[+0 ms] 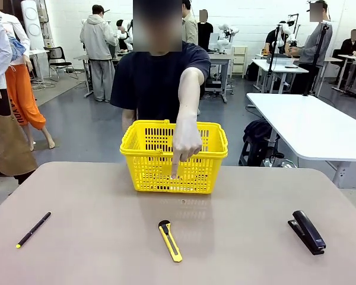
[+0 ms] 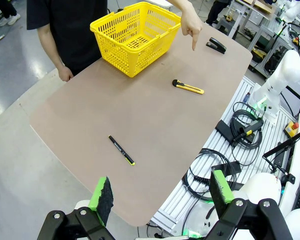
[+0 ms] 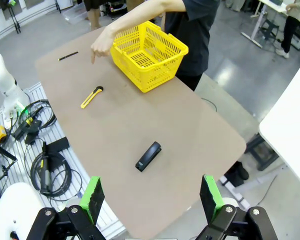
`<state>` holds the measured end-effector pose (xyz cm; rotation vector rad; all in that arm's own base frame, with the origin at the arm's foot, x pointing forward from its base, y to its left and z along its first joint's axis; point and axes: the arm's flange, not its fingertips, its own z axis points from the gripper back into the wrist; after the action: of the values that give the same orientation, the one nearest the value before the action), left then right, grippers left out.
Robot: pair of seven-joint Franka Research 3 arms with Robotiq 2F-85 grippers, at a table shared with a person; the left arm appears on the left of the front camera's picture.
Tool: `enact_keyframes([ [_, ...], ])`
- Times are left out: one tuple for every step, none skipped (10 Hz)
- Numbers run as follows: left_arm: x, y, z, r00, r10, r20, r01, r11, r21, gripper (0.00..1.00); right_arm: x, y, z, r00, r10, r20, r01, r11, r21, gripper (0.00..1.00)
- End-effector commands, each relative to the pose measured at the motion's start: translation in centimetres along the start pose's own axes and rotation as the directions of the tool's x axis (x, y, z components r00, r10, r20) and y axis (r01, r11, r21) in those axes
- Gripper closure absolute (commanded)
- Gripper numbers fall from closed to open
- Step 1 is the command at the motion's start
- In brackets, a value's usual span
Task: Place the items the person wants into the basket.
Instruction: Pick up the item the person points to and place it in the Market Basket.
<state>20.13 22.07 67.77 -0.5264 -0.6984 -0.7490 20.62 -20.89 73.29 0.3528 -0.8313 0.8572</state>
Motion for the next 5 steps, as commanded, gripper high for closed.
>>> enact_keyframes([
  [-0.1,-0.1,0.0,1.000,-0.022,0.009,0.022,1.000,-0.007,0.00,0.1,0.0,0.1,1.000,-0.002,0.009,0.002,1.000,0.011,0.00],
  [0.0,0.0,0.0,1.000,0.000,0.000,0.000,1.000,0.000,0.00,0.1,0.0,0.1,1.000,-0.002,0.009,0.002,1.000,0.011,0.00],
  [4.1,-3.6,-0.5,0.991,-0.072,-0.112,0.078,0.996,0.047,0.00,0.1,0.0,0.1,1.000,-0.002,0.009,0.002,1.000,0.011,0.00],
  [8.0,-6.3,-2.9,0.982,-0.097,-0.165,0.110,0.991,0.076,0.00,0.1,0.0,0.1,1.000,-0.002,0.009,0.002,1.000,0.011,0.00],
  [11.8,-8.1,-6.7,0.957,-0.101,-0.274,0.120,0.991,0.055,0.00,0.1,0.0,0.1,1.000,-0.002,0.009,0.002,1.000,0.011,0.00],
])
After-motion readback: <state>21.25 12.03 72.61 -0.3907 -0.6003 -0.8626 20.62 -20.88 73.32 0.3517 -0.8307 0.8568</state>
